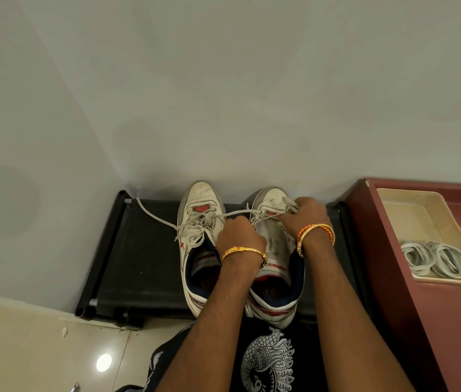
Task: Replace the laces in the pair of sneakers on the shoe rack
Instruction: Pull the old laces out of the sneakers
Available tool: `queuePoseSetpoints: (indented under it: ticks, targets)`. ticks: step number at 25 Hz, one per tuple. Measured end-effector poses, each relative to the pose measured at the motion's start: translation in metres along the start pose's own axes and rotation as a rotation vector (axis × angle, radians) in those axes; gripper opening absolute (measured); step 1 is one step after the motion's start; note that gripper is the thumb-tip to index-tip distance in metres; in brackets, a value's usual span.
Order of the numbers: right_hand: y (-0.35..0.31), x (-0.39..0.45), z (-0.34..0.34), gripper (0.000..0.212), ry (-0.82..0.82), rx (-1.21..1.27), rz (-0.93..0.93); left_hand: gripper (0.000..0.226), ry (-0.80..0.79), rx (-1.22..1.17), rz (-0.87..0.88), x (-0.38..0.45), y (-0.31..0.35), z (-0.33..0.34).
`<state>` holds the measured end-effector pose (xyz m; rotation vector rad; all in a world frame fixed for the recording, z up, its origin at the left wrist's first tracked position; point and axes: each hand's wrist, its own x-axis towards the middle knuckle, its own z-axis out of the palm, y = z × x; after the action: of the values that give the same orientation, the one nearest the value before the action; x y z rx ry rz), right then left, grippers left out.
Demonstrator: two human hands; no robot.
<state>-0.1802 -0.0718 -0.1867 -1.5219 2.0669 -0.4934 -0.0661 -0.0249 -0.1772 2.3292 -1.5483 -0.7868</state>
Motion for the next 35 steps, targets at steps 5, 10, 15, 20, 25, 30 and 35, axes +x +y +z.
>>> queuePoseSetpoints:
  ticks: [5, 10, 15, 20, 25, 30, 35]
  targets:
    - [0.034, 0.0, -0.026, 0.028, 0.232, 0.234, 0.241, 0.026, -0.012, -0.007, -0.036, 0.0, 0.0, 0.0]
    - [0.058, 0.0, -0.048, 0.037, 0.434, 0.509, 0.5, 0.028, -0.004, -0.001, -0.044, 0.002, -0.001, 0.001]
    - [0.056, 0.002, -0.049, 0.026, 0.274, 0.566, 0.352, 0.028, -0.012, -0.001, -0.022, 0.003, 0.001, 0.003]
    - [0.027, -0.01, -0.036, 0.058, 0.321, 0.138, 0.171, 0.031, 0.043, 0.026, 0.13, 0.007, 0.01, 0.004]
    - [0.007, -0.026, -0.013, 0.045, -0.318, 0.006, 0.18, 0.034, -0.079, 0.2, 0.353, 0.04, 0.027, 0.001]
    - [0.021, -0.015, -0.015, 0.036, -0.248, 0.077, 0.256, 0.024, -0.154, 0.439, 0.48, 0.063, 0.044, 0.004]
    - [0.027, -0.011, -0.022, 0.03, -0.333, 0.297, 0.366, 0.022, -0.094, 0.647, 0.673, 0.062, 0.047, 0.02]
